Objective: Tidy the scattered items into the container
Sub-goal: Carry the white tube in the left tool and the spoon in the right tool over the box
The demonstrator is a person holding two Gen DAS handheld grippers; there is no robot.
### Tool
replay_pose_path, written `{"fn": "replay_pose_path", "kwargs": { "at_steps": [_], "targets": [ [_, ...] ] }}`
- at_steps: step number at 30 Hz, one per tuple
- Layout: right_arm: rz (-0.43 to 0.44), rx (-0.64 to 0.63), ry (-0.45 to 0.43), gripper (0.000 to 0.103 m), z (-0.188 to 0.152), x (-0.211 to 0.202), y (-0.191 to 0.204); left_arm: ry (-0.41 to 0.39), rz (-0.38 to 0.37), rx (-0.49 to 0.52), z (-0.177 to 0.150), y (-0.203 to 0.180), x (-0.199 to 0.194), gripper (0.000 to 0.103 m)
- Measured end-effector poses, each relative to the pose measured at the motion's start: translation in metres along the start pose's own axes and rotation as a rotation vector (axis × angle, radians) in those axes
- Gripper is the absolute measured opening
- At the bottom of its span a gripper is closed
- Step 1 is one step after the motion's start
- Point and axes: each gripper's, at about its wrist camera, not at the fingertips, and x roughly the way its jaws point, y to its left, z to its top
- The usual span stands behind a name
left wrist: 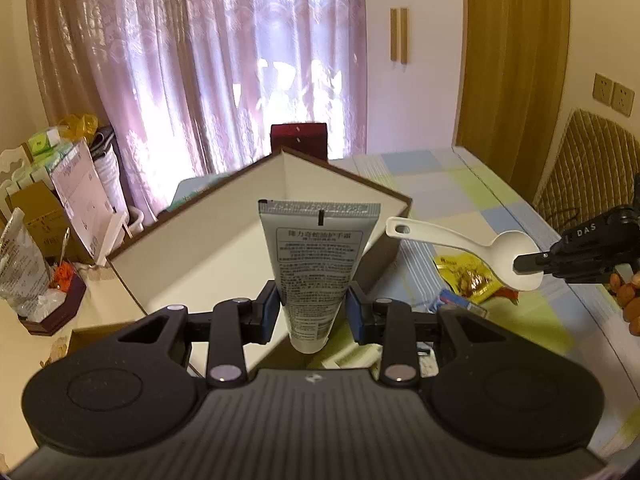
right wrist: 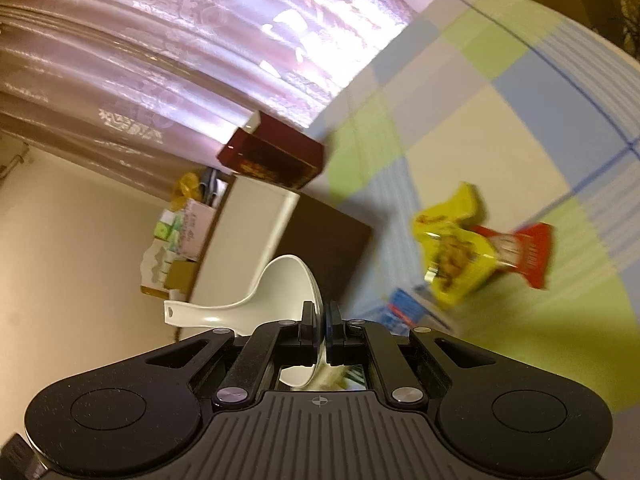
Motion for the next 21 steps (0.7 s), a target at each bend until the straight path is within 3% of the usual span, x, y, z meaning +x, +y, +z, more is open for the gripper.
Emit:
{"fn": "replay_pose_path", "kwargs": {
  "at_steps": [9, 21],
  "targets": [
    [0.043, -0.089, 0.014, 0.006, 0.034, 0.056, 0.061, -0.029, 0.039, 0.021, 0.021, 0.035, 0.013, 0.030],
    [-0.048, -0.193, 0.072, 0.006, 0.044, 0.137, 0.089, 0.061, 0.050, 0.010, 0.024, 0.072, 0.067, 0.030]
  ]
}}
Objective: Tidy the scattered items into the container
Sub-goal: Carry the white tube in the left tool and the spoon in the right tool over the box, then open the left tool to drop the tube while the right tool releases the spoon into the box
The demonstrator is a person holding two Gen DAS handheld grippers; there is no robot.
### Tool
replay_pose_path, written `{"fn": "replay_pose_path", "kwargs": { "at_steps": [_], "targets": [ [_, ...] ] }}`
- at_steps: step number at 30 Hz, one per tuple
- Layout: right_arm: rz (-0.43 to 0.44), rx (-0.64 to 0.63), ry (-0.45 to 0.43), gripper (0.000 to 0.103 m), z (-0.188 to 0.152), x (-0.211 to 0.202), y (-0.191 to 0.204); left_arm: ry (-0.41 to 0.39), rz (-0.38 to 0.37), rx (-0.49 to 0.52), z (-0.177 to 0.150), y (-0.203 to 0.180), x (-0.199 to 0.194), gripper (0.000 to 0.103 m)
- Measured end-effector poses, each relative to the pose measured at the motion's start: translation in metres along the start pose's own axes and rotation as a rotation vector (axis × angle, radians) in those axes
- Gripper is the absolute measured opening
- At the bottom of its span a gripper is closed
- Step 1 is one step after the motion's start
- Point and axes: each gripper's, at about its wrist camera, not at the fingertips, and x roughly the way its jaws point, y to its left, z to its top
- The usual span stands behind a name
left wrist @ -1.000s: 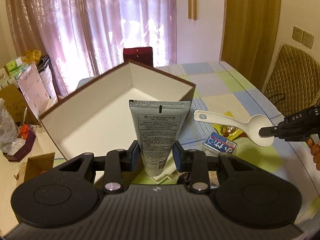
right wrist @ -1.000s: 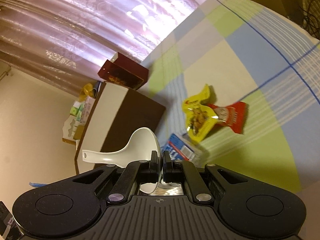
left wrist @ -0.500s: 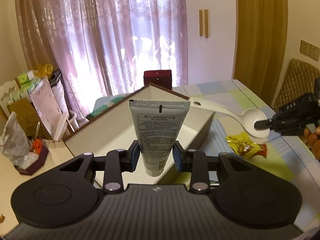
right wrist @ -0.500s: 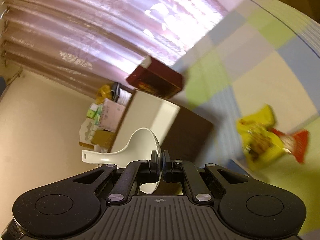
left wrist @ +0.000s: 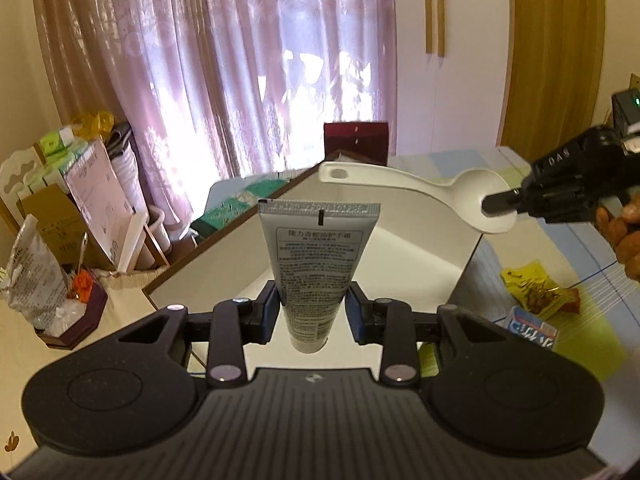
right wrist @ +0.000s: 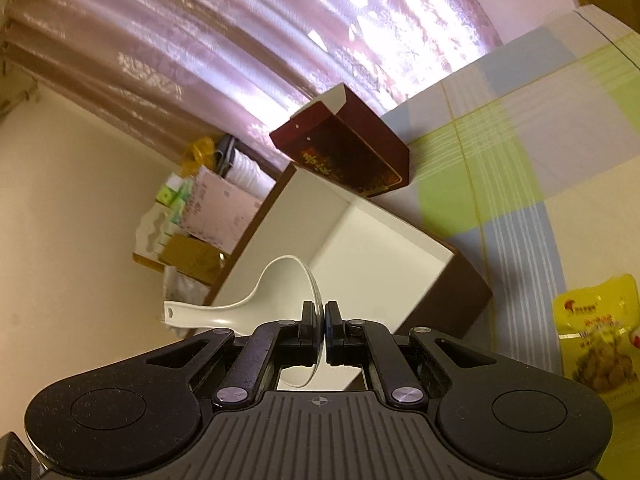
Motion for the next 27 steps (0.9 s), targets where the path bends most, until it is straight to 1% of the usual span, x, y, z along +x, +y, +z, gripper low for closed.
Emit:
{"fn": "replay_pose_path", "kwargs": {
  "at_steps": [8, 18, 20, 24, 27],
  "targets": [
    [-0.082, -0.066, 0.026, 0.006, -0.002, 0.034, 0.004, 0.126, -0.013, 0.006, -0.008, 0.007, 0.056, 0.030],
    [-0.184, -0.169, 0.035, 0.006, -0.005, 0.052, 0.006, 0.277, 0.006, 0.013, -0.023, 0.018, 0.127, 0.030],
    [-0.198, -0.186, 0.037, 0.006, -0.006, 0.053, 0.006, 0.295, 0.008, 0.010, -0.026, 0.019, 0.138, 0.031],
    [-0.229, -0.232, 0.043, 0.006, -0.006, 0.059, 0.008, 0.288, 0.010, 0.003, -0.024, 0.021, 0.147, 0.031],
    [-0.258, -0.290, 0.046, 0.006, -0.007, 0.062, 0.011, 0.288, 0.011, -0.008, -0.022, 0.023, 0.152, 0.031]
  ]
}}
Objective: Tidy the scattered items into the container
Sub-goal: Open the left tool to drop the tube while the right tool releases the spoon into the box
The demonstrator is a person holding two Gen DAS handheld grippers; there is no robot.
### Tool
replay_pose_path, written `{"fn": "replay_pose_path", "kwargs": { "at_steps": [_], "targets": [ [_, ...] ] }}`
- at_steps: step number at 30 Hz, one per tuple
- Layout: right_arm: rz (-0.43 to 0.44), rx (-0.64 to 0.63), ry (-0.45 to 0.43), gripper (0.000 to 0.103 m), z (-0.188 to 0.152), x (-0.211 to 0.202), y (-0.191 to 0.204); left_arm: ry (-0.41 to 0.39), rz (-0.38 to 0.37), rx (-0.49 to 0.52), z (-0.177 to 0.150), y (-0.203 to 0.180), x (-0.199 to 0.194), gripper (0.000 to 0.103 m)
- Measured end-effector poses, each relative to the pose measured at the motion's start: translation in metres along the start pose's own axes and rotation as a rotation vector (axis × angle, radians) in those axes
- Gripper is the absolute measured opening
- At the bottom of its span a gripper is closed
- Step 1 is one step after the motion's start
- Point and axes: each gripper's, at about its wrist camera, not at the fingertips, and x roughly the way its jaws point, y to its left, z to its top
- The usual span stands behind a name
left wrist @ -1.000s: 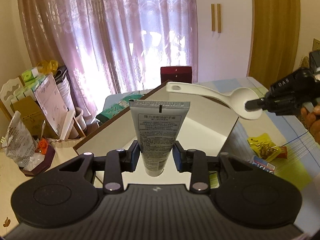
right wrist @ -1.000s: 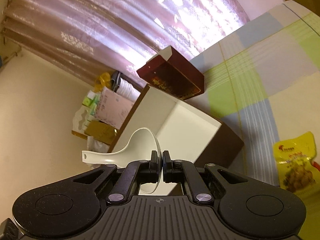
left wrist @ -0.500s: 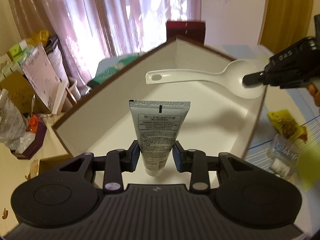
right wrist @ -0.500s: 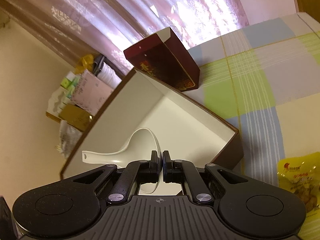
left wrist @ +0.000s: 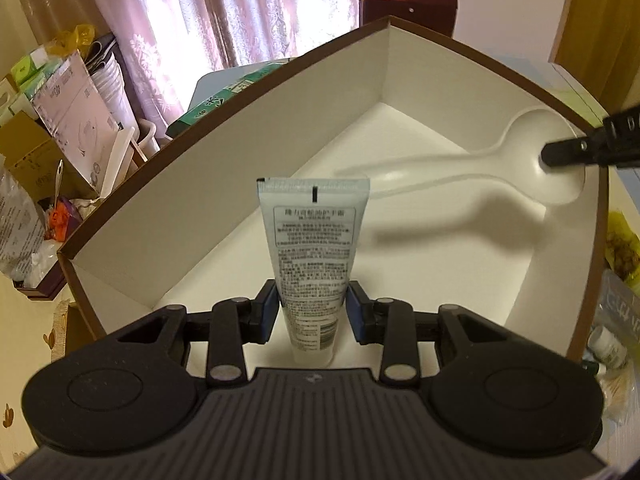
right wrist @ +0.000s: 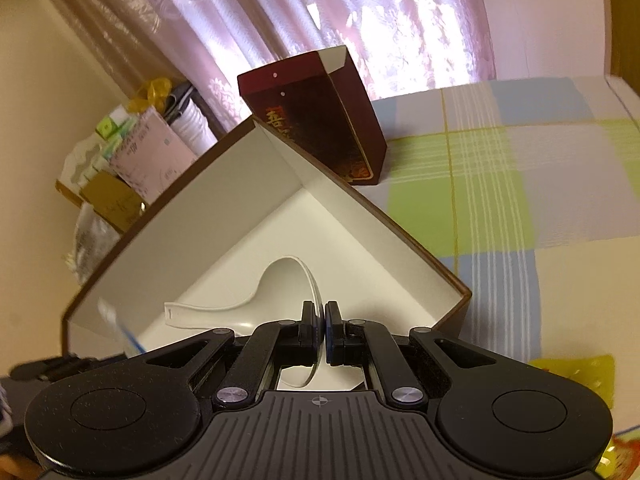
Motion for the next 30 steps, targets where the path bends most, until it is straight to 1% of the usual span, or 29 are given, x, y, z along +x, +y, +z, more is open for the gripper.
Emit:
{"fn": "replay_pose_path", "kwargs": {
  "at_steps": [2, 4, 8, 16, 22, 25, 30],
  "targets": [
    [-0.026, -0.053, -0.001, 0.007, 0.000, 0.002, 0.004, 0.007, 0.009, -0.002, 0.000, 0.000, 0.001, 0.035],
    [-0.046, -0.104, 0.003, 0.006, 0.000, 0.004, 0.008, 0.015, 0.016, -0.006, -0.001, 0.003, 0.003, 0.036],
    [-0.059, -0.180, 0.024, 0.006, 0.000, 0.007, 0.014, 0.021, 0.017, -0.019, -0.003, 0.009, 0.004, 0.036],
    [-0.068, -0.303, 0.062, 0.006, -0.003, 0.015, 0.027, 0.029, 0.024, -0.026, -0.004, 0.012, 0.000, 0.036],
    [-0.040, -0.366, 0.085, 0.007, -0.004, 0.018, 0.034, 0.032, 0.034, -0.026, -0.004, 0.013, -0.003, 0.037],
    [-0.024, -0.405, 0.089, 0.007, -0.005, 0.017, 0.038, 0.031, 0.039, -0.025, -0.003, 0.013, -0.004, 0.039],
    [0.004, -0.428, 0.088, 0.007, -0.006, 0.014, 0.040, 0.027, 0.049, -0.017, -0.004, 0.010, -0.007, 0.050]
  ]
}}
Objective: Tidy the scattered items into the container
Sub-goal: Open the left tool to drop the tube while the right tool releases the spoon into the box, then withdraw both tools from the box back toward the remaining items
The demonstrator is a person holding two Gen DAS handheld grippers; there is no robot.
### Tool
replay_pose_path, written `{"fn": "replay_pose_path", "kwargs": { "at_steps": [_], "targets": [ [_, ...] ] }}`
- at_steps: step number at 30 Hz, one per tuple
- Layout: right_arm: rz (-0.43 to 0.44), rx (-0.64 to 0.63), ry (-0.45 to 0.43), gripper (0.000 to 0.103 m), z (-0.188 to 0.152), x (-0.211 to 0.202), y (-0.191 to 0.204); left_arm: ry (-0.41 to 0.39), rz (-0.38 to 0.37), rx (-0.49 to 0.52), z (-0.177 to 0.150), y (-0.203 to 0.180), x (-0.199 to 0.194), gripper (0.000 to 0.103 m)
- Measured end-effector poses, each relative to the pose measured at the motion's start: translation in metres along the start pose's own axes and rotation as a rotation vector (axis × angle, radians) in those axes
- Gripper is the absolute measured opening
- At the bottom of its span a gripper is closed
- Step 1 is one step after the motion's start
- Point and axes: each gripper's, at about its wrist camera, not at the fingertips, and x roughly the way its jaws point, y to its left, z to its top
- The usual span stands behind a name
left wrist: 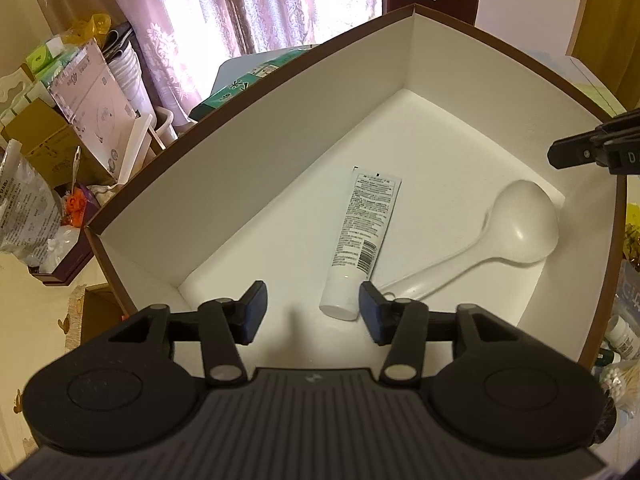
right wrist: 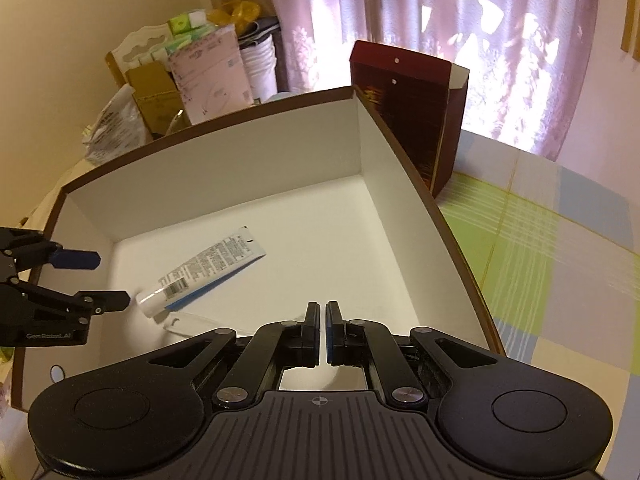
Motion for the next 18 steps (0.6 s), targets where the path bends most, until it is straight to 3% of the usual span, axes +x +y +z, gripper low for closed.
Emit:
{"fn": "replay_pose_path", "kwargs": {
  "at_steps": [2, 8, 9, 10, 12, 18],
  "targets": [
    [0.007, -0.010, -0.005, 0.007, 0.000, -0.002, 0.001, -0.003, 0.005, 0.002, 0.000, -0.001, -0.002, 0.057],
    [0.034, -0.056, -0.002, 0.010, -0.001, -0.009, 0.009, -0.010, 0.012, -0.004, 0.001, -0.002, -0.009, 0.064],
    [0.038, -0.060, -0.005, 0.048, -0.001, -0.011, 0.010, -0.012, 0.013, -0.003, 0.001, -0.002, -0.010, 0.065],
    [0.034, -0.060, -0.020, 0.103, -0.002, -0.015, 0.011, -0.013, 0.012, -0.002, 0.001, -0.003, -0.012, 0.067],
    [0.035, -0.080, -0.114, 0.103, -0.005, -0.028, 0.015, -0.015, 0.012, -0.004, 0.001, -0.004, -0.016, 0.072],
    [0.035, -0.049, -0.157, 0.103, -0.006, -0.051, 0.012, -0.042, 0.040, -0.033, -0.001, -0.006, -0.037, 0.080]
  ]
}}
